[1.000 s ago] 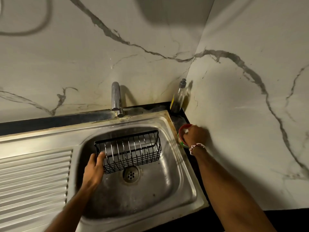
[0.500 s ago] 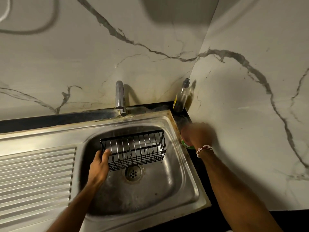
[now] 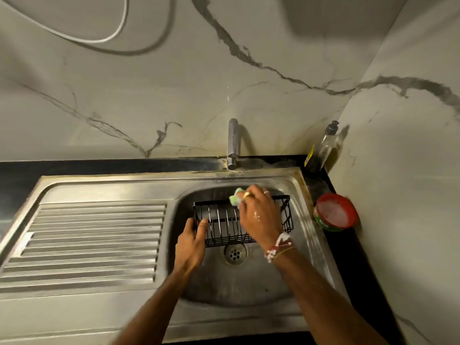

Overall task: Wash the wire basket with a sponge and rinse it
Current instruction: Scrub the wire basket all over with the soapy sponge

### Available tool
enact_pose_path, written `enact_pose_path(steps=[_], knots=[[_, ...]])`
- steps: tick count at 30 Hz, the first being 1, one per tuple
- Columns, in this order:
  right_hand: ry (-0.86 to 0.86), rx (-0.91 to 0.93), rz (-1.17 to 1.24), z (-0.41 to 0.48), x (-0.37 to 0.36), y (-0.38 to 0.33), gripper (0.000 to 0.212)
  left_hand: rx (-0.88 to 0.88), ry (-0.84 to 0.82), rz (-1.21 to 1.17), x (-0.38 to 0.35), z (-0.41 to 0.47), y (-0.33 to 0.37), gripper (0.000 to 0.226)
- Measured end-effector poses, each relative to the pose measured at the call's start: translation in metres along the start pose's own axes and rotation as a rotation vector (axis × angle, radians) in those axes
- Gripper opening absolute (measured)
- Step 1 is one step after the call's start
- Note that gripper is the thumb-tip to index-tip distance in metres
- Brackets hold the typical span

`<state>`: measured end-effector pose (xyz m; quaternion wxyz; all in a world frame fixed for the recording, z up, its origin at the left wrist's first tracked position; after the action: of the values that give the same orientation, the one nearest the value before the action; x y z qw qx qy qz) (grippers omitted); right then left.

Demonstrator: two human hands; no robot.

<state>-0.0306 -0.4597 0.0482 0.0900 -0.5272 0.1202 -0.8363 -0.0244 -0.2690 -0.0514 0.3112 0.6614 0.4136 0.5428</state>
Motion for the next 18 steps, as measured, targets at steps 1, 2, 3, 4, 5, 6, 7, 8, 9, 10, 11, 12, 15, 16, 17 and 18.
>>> enact_pose_path(steps=[1, 2, 3, 4, 5, 6, 7, 8, 9, 10, 11, 12, 15, 16, 17, 18], knots=[[-0.016, 0.029, 0.007, -0.003, -0.008, -0.017, 0.016, -0.003, 0.007, -0.008, 0.0, 0.0, -0.001, 0.057], [-0.027, 0.062, 0.021, -0.004, -0.015, -0.035, 0.017, -0.005, 0.007, -0.014, 0.0, -0.002, -0.001, 0.055], [-0.036, 0.101, 0.039, -0.005, -0.022, -0.052, 0.019, -0.018, 0.008, -0.018, 0.001, -0.003, -0.001, 0.053], [-0.044, 0.138, 0.052, -0.004, -0.027, -0.067, 0.019, -0.03, 0.005, -0.017, 0.001, -0.004, 0.0, 0.052], [-0.056, 0.168, 0.057, -0.003, -0.032, -0.078, 0.02, -0.041, 0.003, -0.02, 0.001, -0.005, 0.001, 0.053], [-0.066, 0.19, 0.053, -0.003, -0.034, -0.083, 0.021, -0.044, 0.006, -0.025, 0.002, -0.005, 0.002, 0.053], [-0.064, 0.198, 0.044, -0.002, -0.034, -0.081, 0.021, -0.043, 0.014, -0.025, 0.005, -0.004, 0.002, 0.054], [-0.048, 0.185, 0.03, -0.001, -0.031, -0.071, 0.021, -0.035, 0.024, -0.019, 0.008, -0.003, 0.001, 0.055], [-0.019, 0.14, 0.014, -0.001, -0.025, -0.054, 0.02, -0.032, 0.028, -0.014, 0.01, -0.002, 0.0, 0.055], [0.013, 0.067, 0.0, -0.001, -0.017, -0.033, 0.02, -0.025, 0.034, -0.013, 0.014, -0.002, -0.002, 0.056], [0.039, -0.024, -0.007, -0.001, -0.009, -0.011, 0.019, -0.024, 0.037, -0.016, 0.017, -0.002, -0.002, 0.056], [0.056, -0.11, -0.005, 0.0, -0.002, 0.007, 0.019, -0.022, 0.039, -0.019, 0.018, -0.003, -0.002, 0.057], [0.082, -0.133, 0.038, 0.005, -0.007, -0.005, 0.019, -0.033, 0.046, -0.009, 0.021, -0.006, 0.004, 0.056], [0.076, -0.065, 0.054, 0.006, -0.013, -0.027, 0.018, -0.035, 0.041, 0.002, 0.02, -0.007, 0.007, 0.056], [0.064, 0.015, 0.076, 0.007, -0.02, -0.051, 0.017, -0.036, 0.034, 0.006, 0.017, -0.007, 0.007, 0.056], [0.063, 0.091, 0.092, 0.008, -0.024, -0.074, 0.015, -0.043, 0.028, 0.007, 0.016, -0.006, 0.008, 0.055]])
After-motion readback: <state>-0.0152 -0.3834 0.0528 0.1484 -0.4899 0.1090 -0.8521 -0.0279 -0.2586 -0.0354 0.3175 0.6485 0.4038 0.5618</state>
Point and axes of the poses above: each hand's wrist, its own z-axis towards the middle knuckle, its own x-axis out of the back of the hand, y = z × x, the point moved 7 cm from there along z, towards the middle knuckle, and after that the axes turned 1 degree about y, right-handed, at the moved point
